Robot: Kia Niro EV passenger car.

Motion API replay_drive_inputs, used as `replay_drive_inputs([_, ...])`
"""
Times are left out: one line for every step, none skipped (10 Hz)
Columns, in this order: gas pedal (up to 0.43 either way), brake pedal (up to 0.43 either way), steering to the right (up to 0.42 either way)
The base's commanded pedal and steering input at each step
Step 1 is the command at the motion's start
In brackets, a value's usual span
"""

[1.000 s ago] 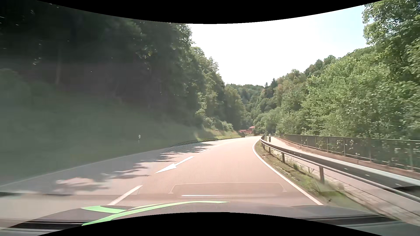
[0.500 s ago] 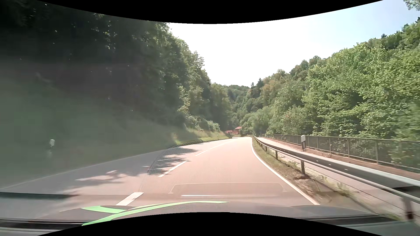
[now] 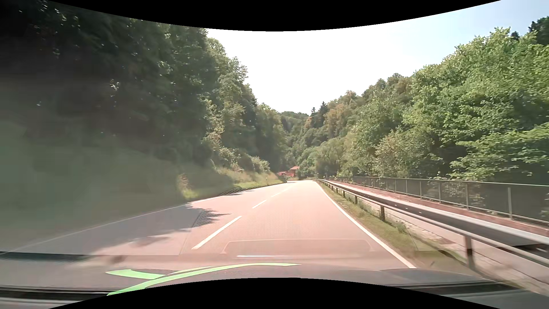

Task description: Follow the waypoints while adhering to traffic rules and regulations

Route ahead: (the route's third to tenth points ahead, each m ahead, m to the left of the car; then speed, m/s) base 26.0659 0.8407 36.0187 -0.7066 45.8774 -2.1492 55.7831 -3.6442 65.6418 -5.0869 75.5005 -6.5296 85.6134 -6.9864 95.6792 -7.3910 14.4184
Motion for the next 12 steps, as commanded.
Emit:
replay_drive_inputs([0.008,0.0,0.039])
replay_drive_inputs([0.0,0.0,0.038])
replay_drive_inputs([0.0,0.0,0.038])
replay_drive_inputs([0.0,0.0,0.038])
replay_drive_inputs([0.0,0.0,0.038])
replay_drive_inputs([0.0,0.0,0.037])
replay_drive_inputs([0.0,0.0,0.035])
replay_drive_inputs([0.0,0.0,0.032])
replay_drive_inputs([0.0,0.0,0.029])
replay_drive_inputs([0.0,0.0,0.027])
replay_drive_inputs([0.0,0.0,0.026])
replay_drive_inputs([0.0,0.0,0.023])
